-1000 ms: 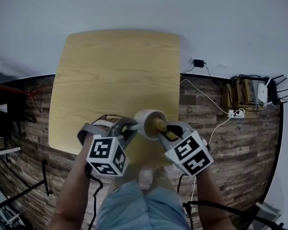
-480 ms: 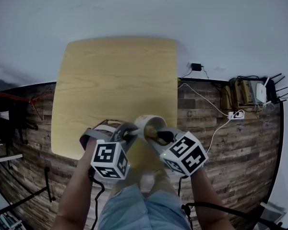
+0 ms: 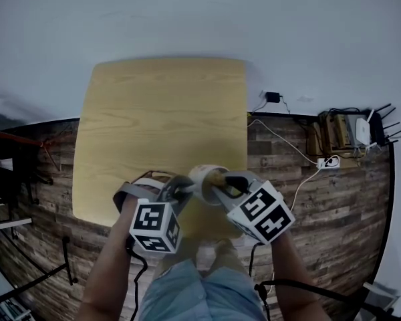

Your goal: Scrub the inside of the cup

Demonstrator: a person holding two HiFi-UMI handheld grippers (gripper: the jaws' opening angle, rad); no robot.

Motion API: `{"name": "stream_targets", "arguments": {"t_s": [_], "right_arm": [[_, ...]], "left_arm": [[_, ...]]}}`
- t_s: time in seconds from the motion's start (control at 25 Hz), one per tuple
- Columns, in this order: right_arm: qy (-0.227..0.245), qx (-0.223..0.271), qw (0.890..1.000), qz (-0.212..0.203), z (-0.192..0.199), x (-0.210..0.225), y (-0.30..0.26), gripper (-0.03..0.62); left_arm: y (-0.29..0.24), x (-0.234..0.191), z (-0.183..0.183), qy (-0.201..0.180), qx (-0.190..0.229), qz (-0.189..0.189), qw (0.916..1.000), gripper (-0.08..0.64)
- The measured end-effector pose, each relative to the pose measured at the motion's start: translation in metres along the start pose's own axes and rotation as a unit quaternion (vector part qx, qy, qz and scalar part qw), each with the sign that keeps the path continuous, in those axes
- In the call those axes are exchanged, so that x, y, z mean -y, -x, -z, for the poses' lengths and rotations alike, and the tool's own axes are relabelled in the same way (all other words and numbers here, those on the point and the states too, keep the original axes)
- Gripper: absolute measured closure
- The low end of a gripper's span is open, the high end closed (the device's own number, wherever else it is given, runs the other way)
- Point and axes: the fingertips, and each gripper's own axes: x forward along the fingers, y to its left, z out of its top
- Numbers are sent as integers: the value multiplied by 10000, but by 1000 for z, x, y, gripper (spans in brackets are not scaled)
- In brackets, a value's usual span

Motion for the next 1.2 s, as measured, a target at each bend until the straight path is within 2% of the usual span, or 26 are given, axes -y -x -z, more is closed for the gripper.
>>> {"name": "stream_targets", "arguments": {"t_s": [0.48, 0.72, 1.2], "right_arm": [[-328, -120, 9987, 363, 29, 15, 11, 525], [-614, -224, 9977, 202, 38, 0, 10, 525], [-908, -275, 9953, -195, 43, -21, -2, 525]], "left_arm": [[0, -1, -1, 9, -26, -112, 9999, 489], [1, -1, 1, 140, -31, -213, 9997, 489], [0, 4, 1, 95, -41, -225, 9997, 489]]}}
